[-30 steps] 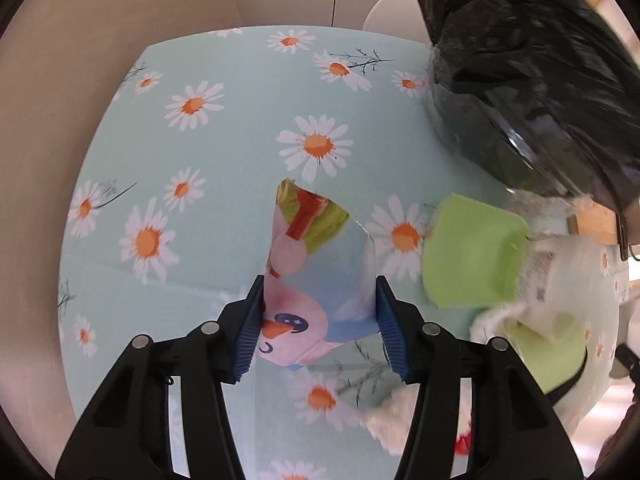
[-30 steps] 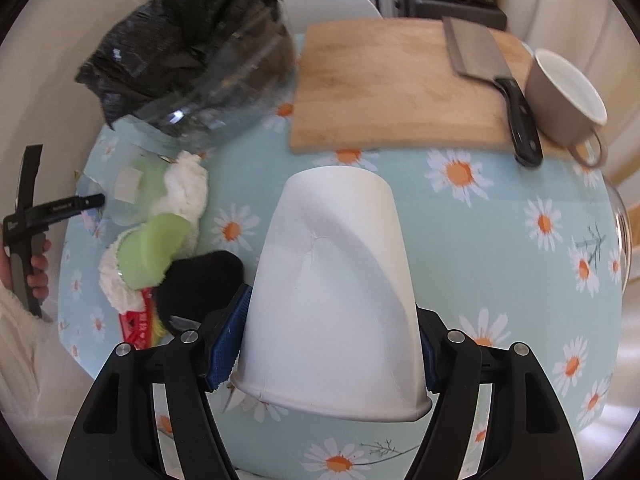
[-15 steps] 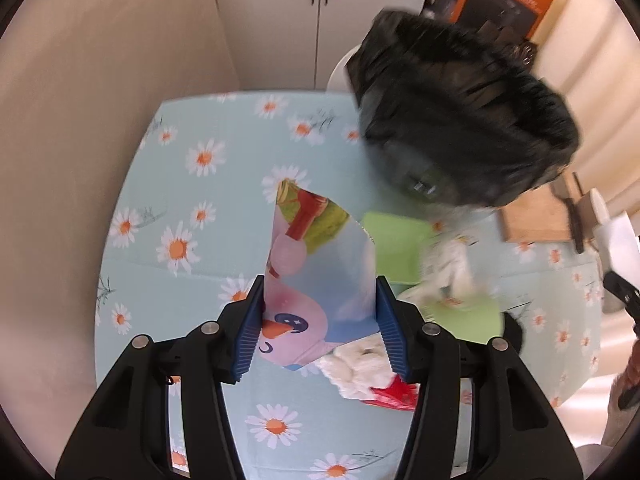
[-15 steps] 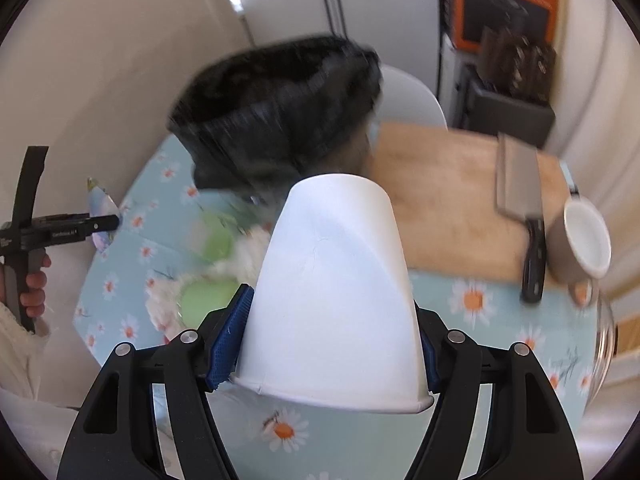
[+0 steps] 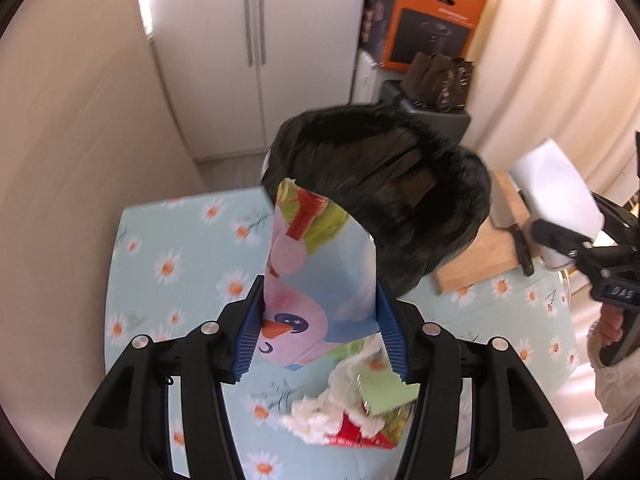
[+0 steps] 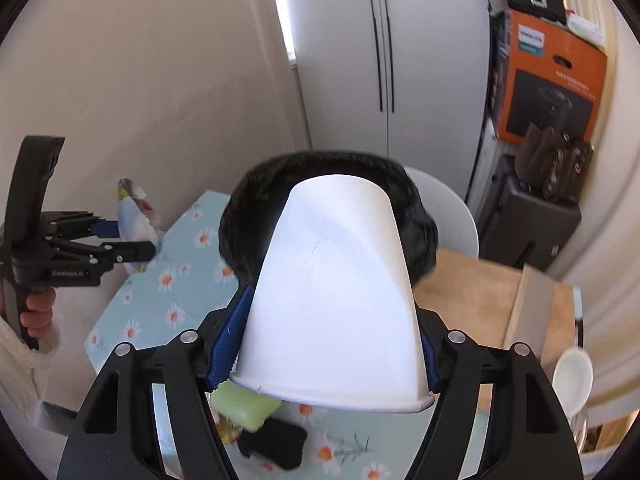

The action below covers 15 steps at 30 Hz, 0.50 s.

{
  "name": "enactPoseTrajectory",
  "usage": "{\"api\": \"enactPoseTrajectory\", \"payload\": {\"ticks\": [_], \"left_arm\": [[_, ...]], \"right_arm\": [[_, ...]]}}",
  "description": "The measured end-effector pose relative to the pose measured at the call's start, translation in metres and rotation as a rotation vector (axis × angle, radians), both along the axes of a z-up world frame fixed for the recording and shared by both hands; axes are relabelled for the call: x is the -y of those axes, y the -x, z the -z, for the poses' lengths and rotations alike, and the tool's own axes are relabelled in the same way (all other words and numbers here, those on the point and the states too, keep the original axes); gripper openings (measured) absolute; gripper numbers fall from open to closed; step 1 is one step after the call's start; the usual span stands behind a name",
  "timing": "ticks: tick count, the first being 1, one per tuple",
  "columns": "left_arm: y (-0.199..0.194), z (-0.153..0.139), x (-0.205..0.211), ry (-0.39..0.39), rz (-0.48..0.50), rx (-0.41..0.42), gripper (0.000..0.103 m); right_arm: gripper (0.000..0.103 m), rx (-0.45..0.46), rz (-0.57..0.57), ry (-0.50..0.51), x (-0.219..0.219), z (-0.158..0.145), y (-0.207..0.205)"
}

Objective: Collect trash
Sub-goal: 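Carry both items over the black trash bin and open both tools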

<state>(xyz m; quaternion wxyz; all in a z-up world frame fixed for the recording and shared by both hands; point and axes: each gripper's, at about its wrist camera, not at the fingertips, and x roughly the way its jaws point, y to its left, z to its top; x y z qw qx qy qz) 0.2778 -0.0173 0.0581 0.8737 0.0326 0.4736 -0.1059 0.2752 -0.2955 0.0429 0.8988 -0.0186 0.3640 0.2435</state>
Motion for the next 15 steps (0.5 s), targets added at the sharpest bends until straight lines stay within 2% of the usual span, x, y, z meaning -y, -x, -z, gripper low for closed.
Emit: {"api": "enactPoseTrajectory", "payload": {"ticks": [5,7,9,10,11,13,15], "left_arm": [[-0.036,-0.006,0.021,0.001,0.07,0.02,0.055],[-0.052,-0.01,0.028,0.01,0.09,0.036,0.061],[-0.064,-0.012,0.032,0.011,0.091,0.061,0.077],[-0.069,-0.013,0.033,0.005,0.083,0.073,0.078],[-0.073,-0.014,0.034,0.005,0.079,0.08,0.079],[-0.076,-0.014,0.033,0.017,0.07,0.089,0.091],[-0.075,-0.014,0.032,0.029,0.068,0.101,0.093]], "right_arm": [[0.067,0.013,-0.005,0.021,-0.011,-0.002,-0.028],[0.067,0.004,-0.008,0.014,-0.014,0.002,-0.04],[0.071,0.012,-0.023,-0.009,-0.015,0.004,-0.047],[0.085,0.025,-0.02,-0.015,-0.016,0.004,-0.048],[0.089,0.046,0.001,-0.009,-0.016,0.004,-0.048],[0.089,0.068,0.025,0.012,-0.017,0.005,-0.047],[0.089,0.057,0.021,0.009,-0.016,0.007,-0.046]]}}
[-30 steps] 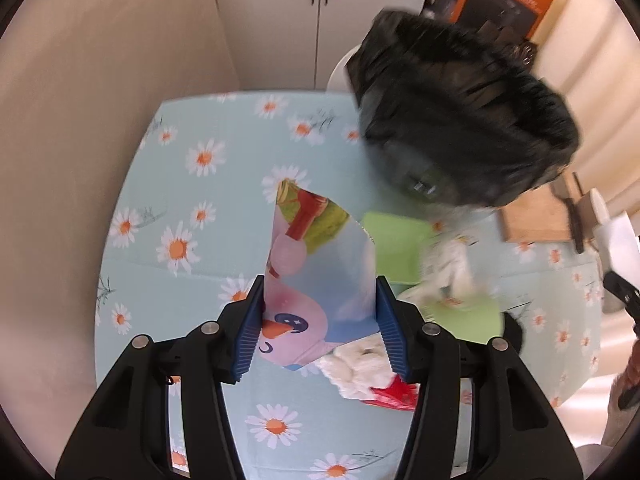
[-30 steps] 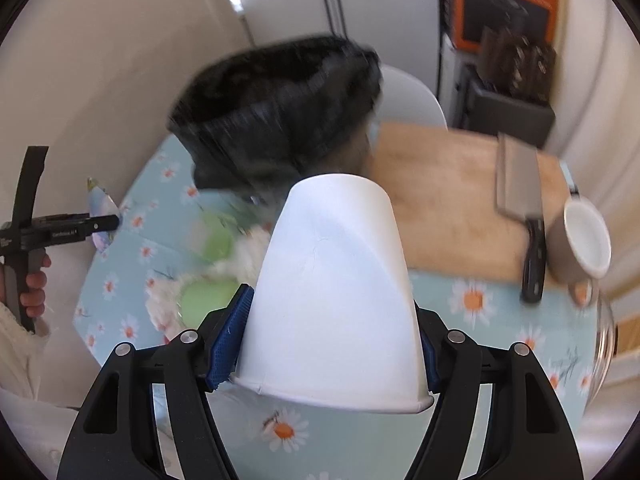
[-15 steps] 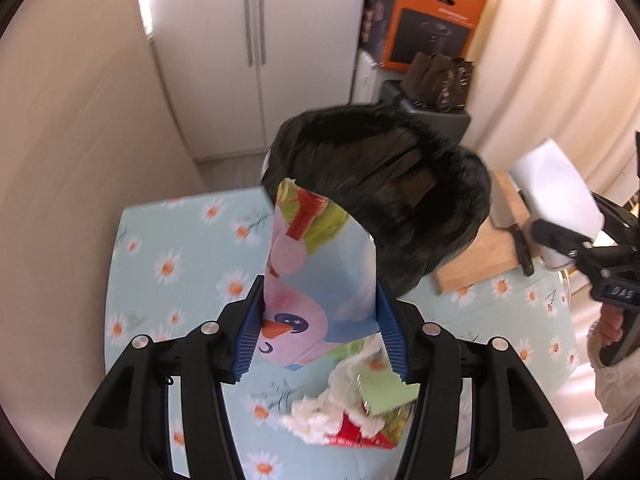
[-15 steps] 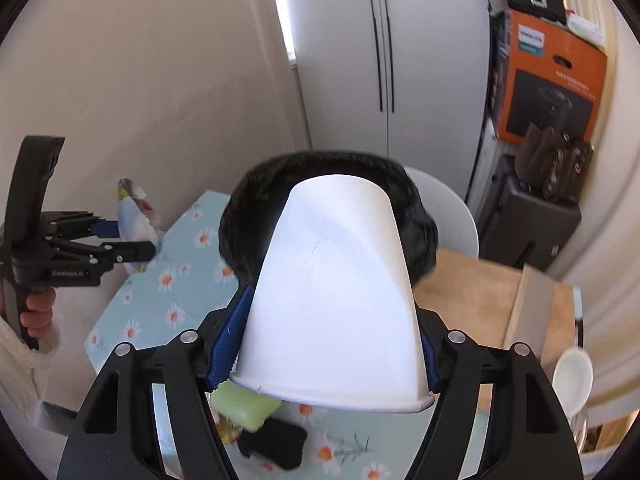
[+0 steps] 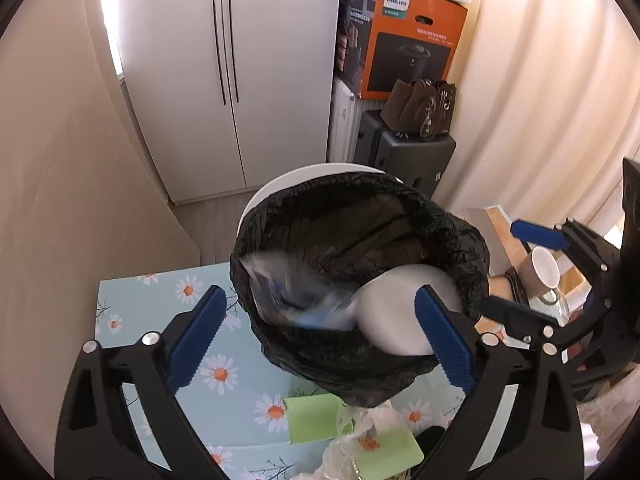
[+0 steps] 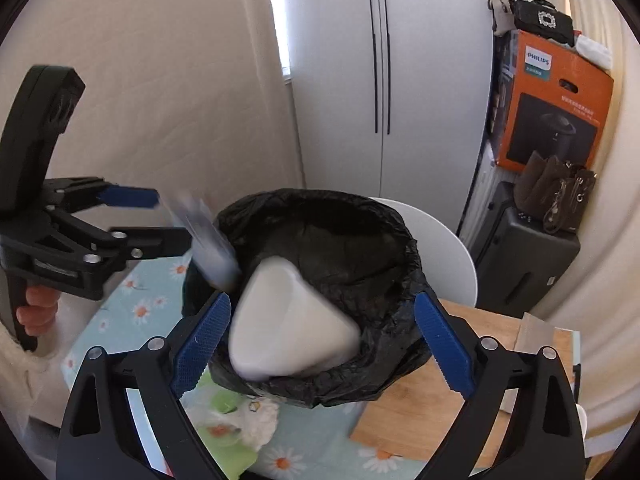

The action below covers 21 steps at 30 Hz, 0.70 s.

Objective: Collect trash
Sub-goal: 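Carry both items over the black trash bin and open both tools, then move both tools back to the table, right tool toward the clear plastic cup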

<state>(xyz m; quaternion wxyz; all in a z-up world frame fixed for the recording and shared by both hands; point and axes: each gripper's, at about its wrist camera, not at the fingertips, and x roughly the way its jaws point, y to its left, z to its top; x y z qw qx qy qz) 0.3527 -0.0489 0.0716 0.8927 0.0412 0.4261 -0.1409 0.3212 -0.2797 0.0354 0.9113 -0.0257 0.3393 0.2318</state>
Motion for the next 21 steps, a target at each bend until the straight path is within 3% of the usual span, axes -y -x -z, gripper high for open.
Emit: {"api": "enactPoseTrajectory", "payload": {"ticks": [21], "left_arm": [[0.06,0.028,-0.033,0.031,-0.124,-0.045,0.097]], "right_arm": [[0.089,-0.079,0.038,-0.01,0.018,0.021,0.054]]}}
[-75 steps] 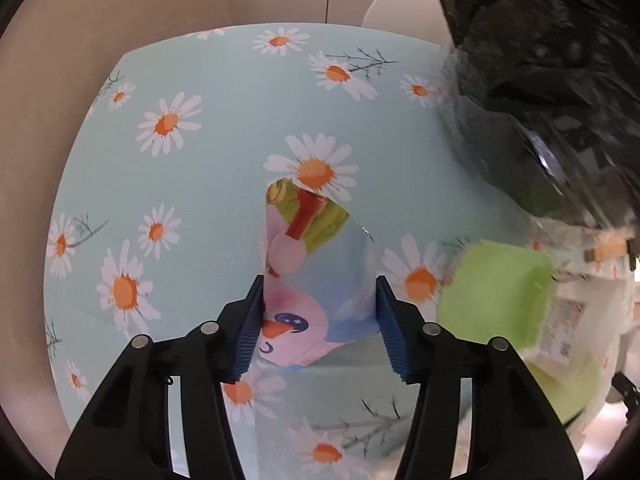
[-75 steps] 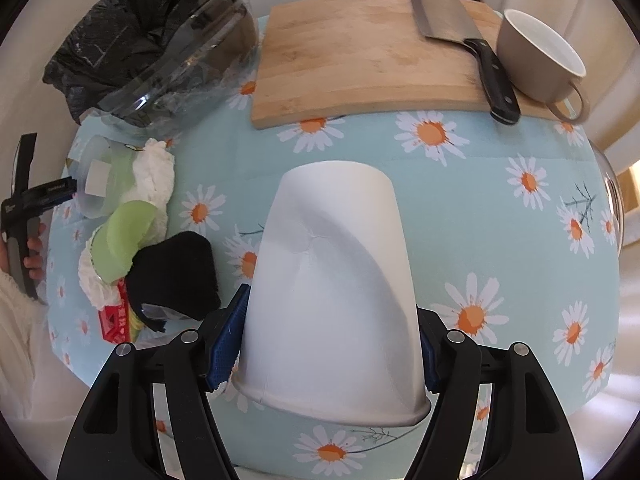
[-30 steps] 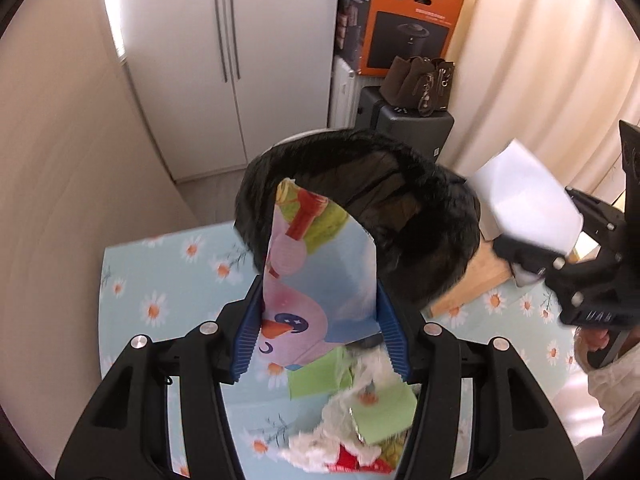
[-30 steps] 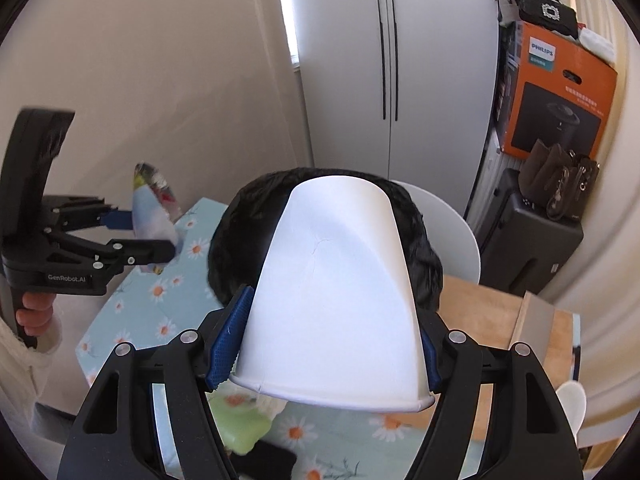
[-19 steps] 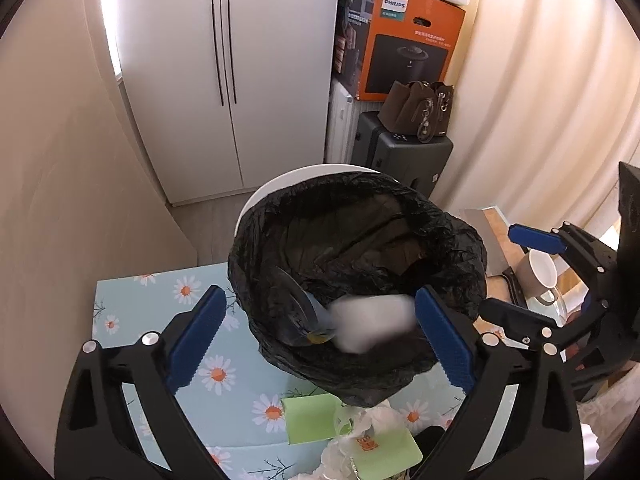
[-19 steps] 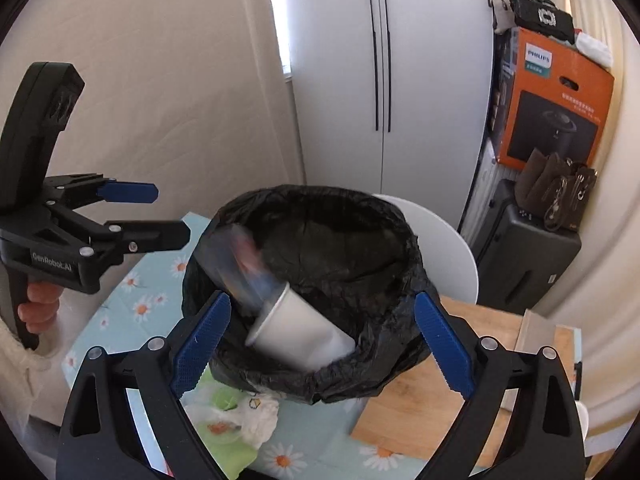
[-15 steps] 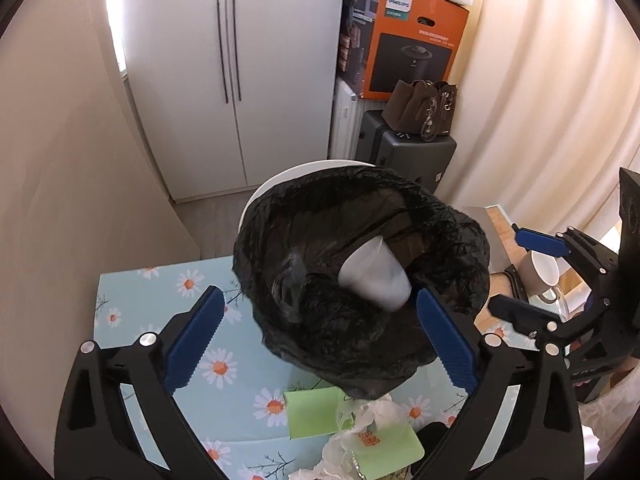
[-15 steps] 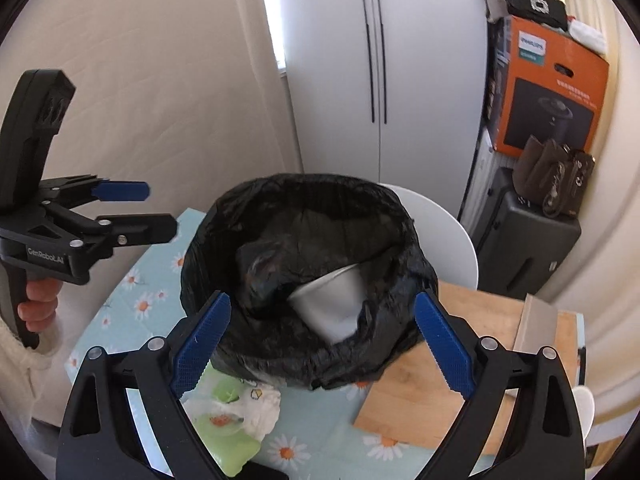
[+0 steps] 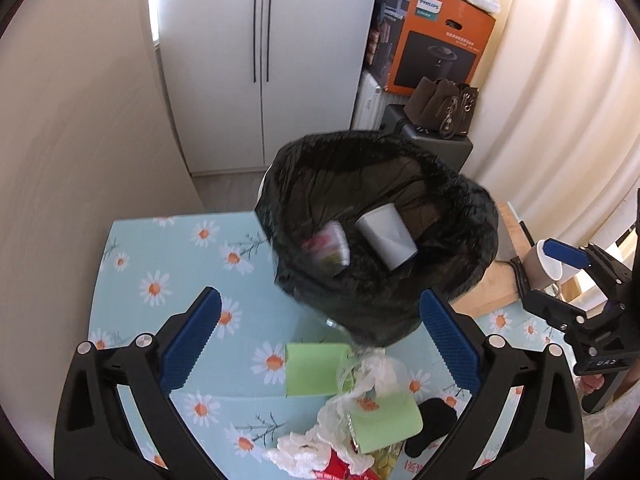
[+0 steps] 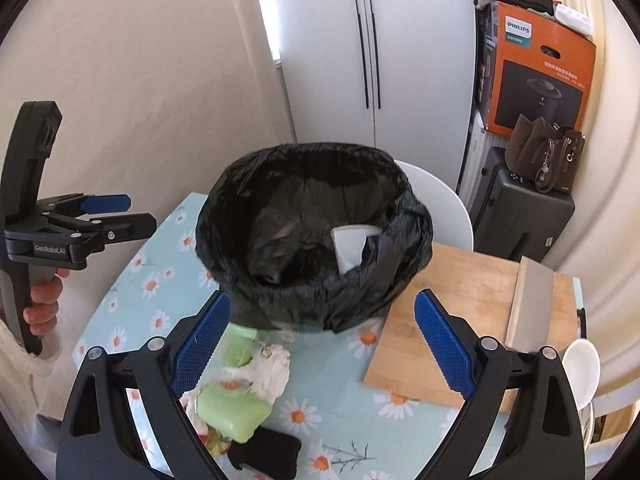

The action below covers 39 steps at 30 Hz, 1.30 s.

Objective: Collect trash
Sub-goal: 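Move both tools back to the table, right tool toward the clear plastic cup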

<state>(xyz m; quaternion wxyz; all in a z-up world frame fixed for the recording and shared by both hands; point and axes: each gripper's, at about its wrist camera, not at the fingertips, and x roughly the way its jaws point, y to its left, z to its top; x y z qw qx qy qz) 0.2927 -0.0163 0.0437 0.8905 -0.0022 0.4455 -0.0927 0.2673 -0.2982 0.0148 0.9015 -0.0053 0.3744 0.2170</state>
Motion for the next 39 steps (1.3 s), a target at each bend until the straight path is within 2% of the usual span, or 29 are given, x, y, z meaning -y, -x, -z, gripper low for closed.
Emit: {"api": "enactPoseTrajectory", "payload": {"ticks": [14,20,34,39], "left_arm": [[0.028,0.035,-0.008,-0.012,-0.037,-0.071,0.097],[0.033,0.057,-0.011,-0.022,-0.041,-0.104,0.097],[0.034,0.111,-0.012,0.027,0.023,-0.219,0.097],[0.032,0.129,-0.009,0.029,0.054,-0.253,0.097]], "right_arm": [[0.089,-0.086,-0.016,0.021,0.0,0.033,0.038],[0.089,-0.125,-0.009,0.064,-0.004,0.052,0.054],[0.089,-0.268,-0.026,0.109,-0.021,0.101,0.102],[0.089,-0.319,-0.036,0.091,-0.025,0.115,0.115]]}}
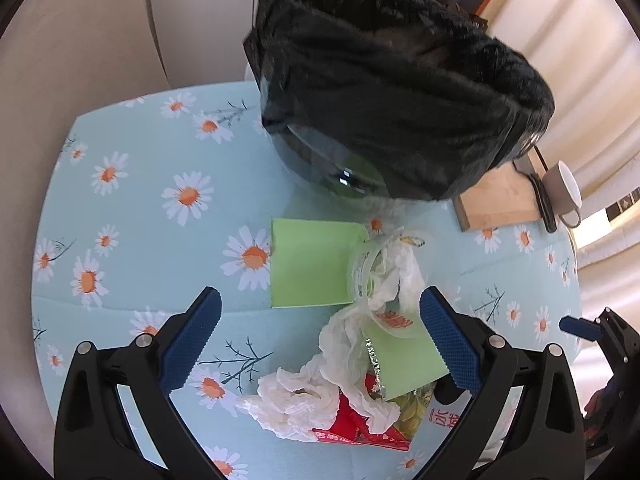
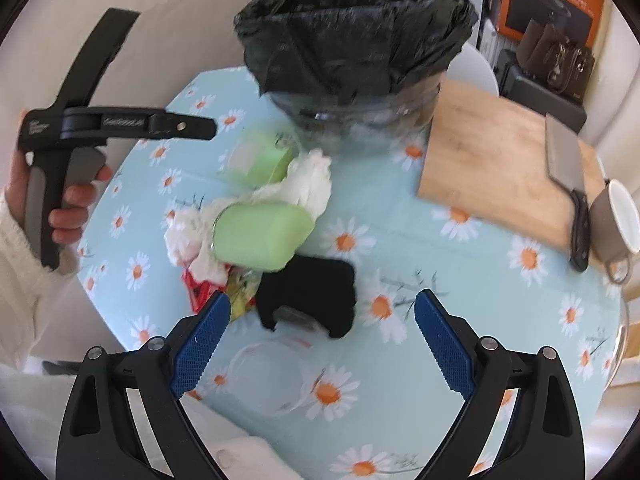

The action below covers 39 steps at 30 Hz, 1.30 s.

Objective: Collect trash
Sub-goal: 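Move both tools back to the table, right tool toward the clear plastic cup, then grasp the clear plastic cup with the right tool while the left tool grasps a clear plastic lid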

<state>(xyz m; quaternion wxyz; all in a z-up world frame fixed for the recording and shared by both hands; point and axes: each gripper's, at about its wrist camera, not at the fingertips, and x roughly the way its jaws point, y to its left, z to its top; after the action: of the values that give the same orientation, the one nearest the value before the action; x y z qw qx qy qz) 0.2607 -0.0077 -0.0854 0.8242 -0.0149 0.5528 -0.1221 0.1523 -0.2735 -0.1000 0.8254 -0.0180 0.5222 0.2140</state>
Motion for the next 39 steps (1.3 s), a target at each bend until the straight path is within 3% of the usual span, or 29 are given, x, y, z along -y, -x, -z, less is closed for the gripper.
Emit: {"api": "enactPoseTrajectory", "payload": {"ticks": [7,9,13,19,22,24,26,39], "left_arm": [[-0.007,0.024,0.008,-0.013,0.051,-0.046,0.096],[-0.01,0.031,0.013,-0.015,0.075,-0.066,0.089],[-0.016,0.043,0.019,-0.003,0.1,-0.1,0.086],[-0.024,0.058,0.029,-0.038,0.136,-0.13,0.072],[-0.028,0.065,0.033,-0.062,0.128,-0.151,0.047],[-0.03,0.066,0.034,-0.057,0.122,-0.161,0.02],[-0.031,0.066,0.034,-0.043,0.112,-0.17,0.008],[-0.016,0.041,0.022,-0.078,0.099,-0.146,0.005]], "right_arm": [[0.089,-0.062,-0.034,-0.001,-0.009,0.016,0.014],[0.089,-0.073,-0.041,0.007,-0.012,0.02,0.018],[0.089,-0.108,-0.055,0.019,-0.018,0.029,0.025],[0.088,-0.16,-0.087,0.051,-0.028,0.047,0.033],[0.059,-0.192,-0.088,0.06,-0.031,0.055,0.034],[0.058,-0.182,-0.079,0.052,-0.029,0.054,0.035],[0.058,-0.176,-0.067,0.04,-0.026,0.053,0.035],[0.058,-0.123,-0.045,-0.007,-0.006,0.034,0.028]]}}
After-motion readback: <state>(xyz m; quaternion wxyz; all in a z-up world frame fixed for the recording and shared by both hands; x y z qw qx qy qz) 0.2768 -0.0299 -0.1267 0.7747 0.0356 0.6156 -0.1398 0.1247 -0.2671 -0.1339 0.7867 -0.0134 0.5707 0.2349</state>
